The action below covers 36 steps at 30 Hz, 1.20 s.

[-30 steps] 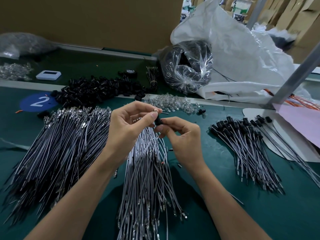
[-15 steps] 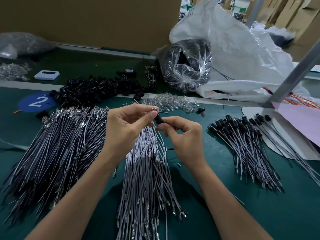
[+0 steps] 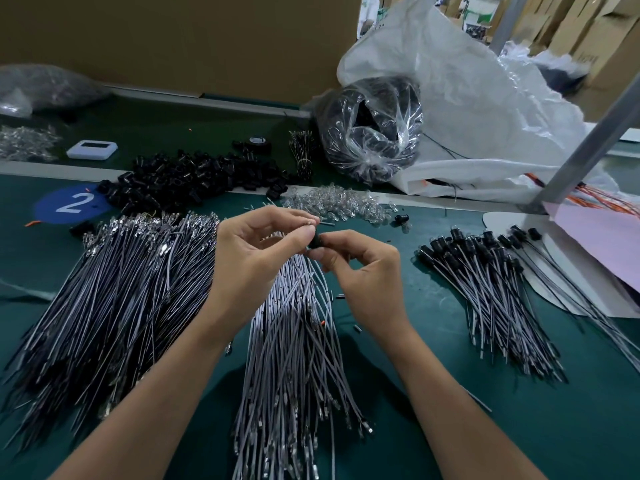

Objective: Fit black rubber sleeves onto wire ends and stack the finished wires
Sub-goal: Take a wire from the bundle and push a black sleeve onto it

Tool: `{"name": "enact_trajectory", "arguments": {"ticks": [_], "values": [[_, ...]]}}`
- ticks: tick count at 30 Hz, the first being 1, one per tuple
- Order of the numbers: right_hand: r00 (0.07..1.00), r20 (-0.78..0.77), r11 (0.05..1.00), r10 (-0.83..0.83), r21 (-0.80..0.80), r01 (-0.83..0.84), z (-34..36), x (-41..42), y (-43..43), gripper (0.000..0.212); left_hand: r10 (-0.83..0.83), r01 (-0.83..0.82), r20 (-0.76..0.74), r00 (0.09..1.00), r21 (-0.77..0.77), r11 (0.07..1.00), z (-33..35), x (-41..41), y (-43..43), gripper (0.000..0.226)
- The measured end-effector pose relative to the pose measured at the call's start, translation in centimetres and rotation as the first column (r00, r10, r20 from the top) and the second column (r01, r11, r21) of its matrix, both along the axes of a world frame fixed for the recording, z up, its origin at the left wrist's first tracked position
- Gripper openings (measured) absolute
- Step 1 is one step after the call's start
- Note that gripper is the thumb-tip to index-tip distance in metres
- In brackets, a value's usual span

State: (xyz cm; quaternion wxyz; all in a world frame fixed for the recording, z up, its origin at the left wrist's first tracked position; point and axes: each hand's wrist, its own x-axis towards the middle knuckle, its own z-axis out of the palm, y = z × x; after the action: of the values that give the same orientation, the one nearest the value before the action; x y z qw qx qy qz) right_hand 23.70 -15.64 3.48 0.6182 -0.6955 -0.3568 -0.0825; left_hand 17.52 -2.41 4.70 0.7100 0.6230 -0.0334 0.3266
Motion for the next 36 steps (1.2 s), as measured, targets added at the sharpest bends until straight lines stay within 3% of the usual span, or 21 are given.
{"name": "enact_trajectory", "arguments": {"ticks": [7,14,24,28,36], "values": [[1.000,-0.025,0.998,0.003,-0.063,-0.004,-0.4,-0.1,-0.1,0.019,0.038,-0.033,-0.053,0.998,0.095,0.995,-0.4,0.1,-0.2,0.009],[0.998,0.045,0.999,-0.043,-0.012,0.044,-0.5,0.1,-0.3,0.014,-0.115,0.127,-0.171,0.978,0.057,0.990,-0.3,0.1,-0.7,0.026],[1.000,0.019,0.999,0.010,0.031,-0.011,-0.5,-0.1,-0.1,0.024,-0.096,0.096,-0.034,0.995,-0.014,0.995,-0.1,0.1,-1.6,0.022],[0.997,-0.038,0.995,0.069,0.073,-0.066,-0.7,-0.3,0.1,0.010,-0.069,0.069,-0.014,0.998,-0.016,0.998,-0.2,0.0,-1.6,0.016],[1.000,-0.020,0.999,-0.008,0.044,0.009,-0.8,-0.2,-0.1,0.019,-0.170,0.164,-0.152,0.974,-0.049,0.985,-0.1,0.0,-1.6,0.032]]}}
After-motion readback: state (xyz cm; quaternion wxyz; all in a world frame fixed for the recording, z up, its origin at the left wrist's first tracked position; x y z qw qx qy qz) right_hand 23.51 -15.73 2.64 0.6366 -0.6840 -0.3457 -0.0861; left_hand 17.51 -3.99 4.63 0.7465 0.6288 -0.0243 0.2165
